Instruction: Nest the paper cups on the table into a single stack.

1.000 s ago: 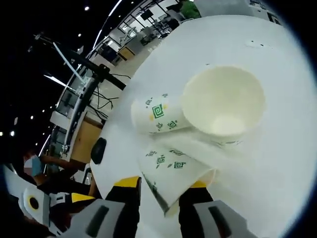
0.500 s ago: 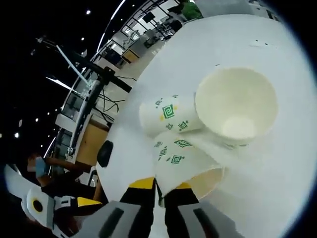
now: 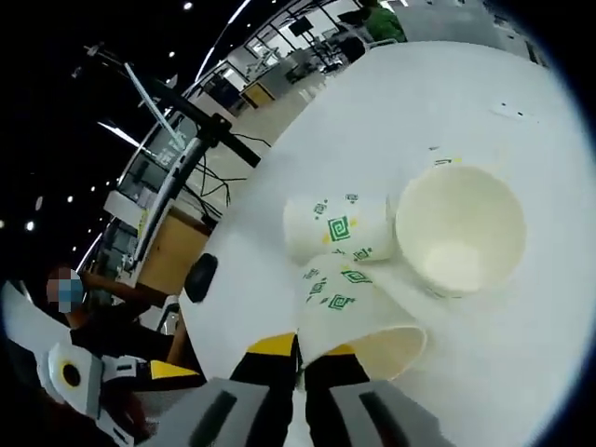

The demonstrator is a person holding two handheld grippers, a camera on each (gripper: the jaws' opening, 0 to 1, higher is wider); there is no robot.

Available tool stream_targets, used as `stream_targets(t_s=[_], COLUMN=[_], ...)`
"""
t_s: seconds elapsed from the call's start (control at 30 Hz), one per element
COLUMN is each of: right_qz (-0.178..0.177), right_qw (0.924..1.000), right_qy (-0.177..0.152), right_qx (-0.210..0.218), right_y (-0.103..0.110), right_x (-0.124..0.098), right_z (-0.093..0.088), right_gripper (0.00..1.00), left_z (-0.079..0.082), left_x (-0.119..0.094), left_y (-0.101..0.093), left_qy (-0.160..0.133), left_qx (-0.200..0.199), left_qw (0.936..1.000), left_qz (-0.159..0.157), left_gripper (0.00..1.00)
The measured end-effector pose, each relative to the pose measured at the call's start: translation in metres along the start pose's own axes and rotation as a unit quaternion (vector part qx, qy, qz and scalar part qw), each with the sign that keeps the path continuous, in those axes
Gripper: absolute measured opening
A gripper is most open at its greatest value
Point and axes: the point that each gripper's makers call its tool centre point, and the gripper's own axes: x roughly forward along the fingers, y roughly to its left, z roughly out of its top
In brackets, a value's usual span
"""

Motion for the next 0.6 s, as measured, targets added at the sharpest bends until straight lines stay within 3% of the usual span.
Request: stream_targets(t_s=[0.27, 0.6], right_qz=[-0.012, -0.025], right_qw=[0.9986, 0.9962], right_qy=[0.027, 0.033], right_qx=[-0.043, -0.077], right_y=[0.009, 0.017], right_x=[-0.011, -0.034], right_z=[-0.008, -0.007], right_gripper=[0.0, 0.0], left_z=[0.001, 0.002], left_x=[-0.001, -0.003], left_y=[-0.002, -0.005], left_qy=[-0.001, -0.003], left_qx=[0.003, 0.01], left_qw=[1.0, 0.9999], left_qz=[-0.002, -0.007], left_gripper=[0.56, 0.56])
